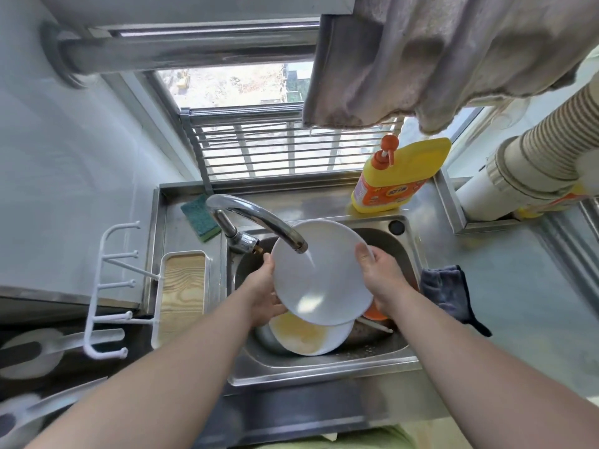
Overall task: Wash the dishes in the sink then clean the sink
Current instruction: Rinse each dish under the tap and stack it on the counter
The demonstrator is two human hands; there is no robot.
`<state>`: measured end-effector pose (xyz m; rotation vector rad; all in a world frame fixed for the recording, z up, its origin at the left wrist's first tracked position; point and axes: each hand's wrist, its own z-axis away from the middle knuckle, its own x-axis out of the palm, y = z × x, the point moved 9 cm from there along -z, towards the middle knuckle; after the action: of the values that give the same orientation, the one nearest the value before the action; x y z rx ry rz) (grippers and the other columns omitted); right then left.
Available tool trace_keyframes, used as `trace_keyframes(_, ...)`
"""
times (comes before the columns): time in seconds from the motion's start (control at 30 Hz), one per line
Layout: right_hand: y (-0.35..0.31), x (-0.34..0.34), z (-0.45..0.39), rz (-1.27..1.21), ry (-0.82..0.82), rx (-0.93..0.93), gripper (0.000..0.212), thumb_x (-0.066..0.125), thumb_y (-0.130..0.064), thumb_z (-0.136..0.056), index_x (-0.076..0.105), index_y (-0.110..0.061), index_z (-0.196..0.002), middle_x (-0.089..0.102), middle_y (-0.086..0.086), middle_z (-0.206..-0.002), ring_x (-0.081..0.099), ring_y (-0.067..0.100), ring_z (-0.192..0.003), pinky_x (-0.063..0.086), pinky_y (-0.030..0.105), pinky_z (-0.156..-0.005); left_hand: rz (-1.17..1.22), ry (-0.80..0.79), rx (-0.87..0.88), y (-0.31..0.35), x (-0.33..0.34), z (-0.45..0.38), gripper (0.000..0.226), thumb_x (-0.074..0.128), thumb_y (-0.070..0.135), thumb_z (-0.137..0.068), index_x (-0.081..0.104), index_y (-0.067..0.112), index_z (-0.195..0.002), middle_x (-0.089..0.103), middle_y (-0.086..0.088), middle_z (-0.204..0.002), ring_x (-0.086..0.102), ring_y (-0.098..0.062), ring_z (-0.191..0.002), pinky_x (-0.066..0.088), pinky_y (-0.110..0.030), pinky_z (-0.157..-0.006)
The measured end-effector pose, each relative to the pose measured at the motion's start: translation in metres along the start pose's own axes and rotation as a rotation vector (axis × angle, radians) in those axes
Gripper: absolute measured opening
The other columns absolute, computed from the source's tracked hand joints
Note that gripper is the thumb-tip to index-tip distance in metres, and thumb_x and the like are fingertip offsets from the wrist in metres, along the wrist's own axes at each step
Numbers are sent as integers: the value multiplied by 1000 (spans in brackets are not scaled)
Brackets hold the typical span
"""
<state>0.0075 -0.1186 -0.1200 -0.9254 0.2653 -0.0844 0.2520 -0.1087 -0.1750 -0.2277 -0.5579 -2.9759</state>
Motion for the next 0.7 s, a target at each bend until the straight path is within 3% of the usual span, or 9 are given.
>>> trace_keyframes(0.07,-10,-20,2,55,20,-43,40,51,-55,-102,69,-20,-99,72,6,-100,65,25,-89,50,39,-75,39,10,-15,-6,16,-6,72,31,79,-98,66,24,-129,72,-5,-126,69,-30,-114,58,-49,-97)
trace_keyframes(0.17,-7,-50,2,39,73,-43,46,48,-61,-99,68,-19,-103,72,9,-103,67,31,-93,52,41,-77,90,41,27,-4,45,-6,60,38,69,-104,72,22,-120,77,-7,-115,73,-32,-105,63,-50,-85)
trace_keyframes(0.3,19,-85,10,-148,159,82,36,44,-45,-109,66,-17,-116,73,13,-111,71,33,-96,58,46,-82,59,95,130,9,65,-20,34,58,45,-104,75,18,-116,79,-10,-112,74,-32,-99,61,-46,-88)
trace_keyframes(0.37,40,-96,15,-205,177,161,38,45,-47,-108,66,-17,-119,74,12,-111,73,34,-98,61,44,-78,-32,107,198,13,70,-27,15,69,31,-99,76,22,-108,77,-12,-113,71,-33,-98,58,-44,-87)
trace_keyframes(0.43,61,-104,19,-234,187,235,43,46,-52,-106,64,-19,-127,74,9,-114,72,36,-102,61,49,-82,-73,160,265,19,71,-25,4,74,25,-94,75,21,-93,77,-9,-101,68,-30,-89,56,-41,-83)
trace_keyframes(0.53,81,-108,22,-283,185,312,48,44,-59,-104,62,-23,-130,74,10,-118,72,39,-104,58,62,-88,-132,282,333,29,67,-13,31,76,39,-94,69,12,-83,71,-5,-76,64,-24,-69,54,-36,-71)
trace_keyframes(0.6,85,-108,24,-306,192,329,46,43,-60,-104,61,-25,-129,74,11,-118,72,40,-103,57,65,-90,-142,305,310,30,65,-7,46,65,50,-100,63,10,-78,58,-1,-63,50,-19,-54,41,-30,-55)
trace_keyframes(0.7,87,-107,24,-310,193,330,45,43,-59,-104,62,-25,-127,74,11,-118,72,40,-103,57,65,-90,-106,144,270,23,72,-13,35,57,37,-108,65,9,-88,53,0,-62,40,-13,-47,36,-26,-50)
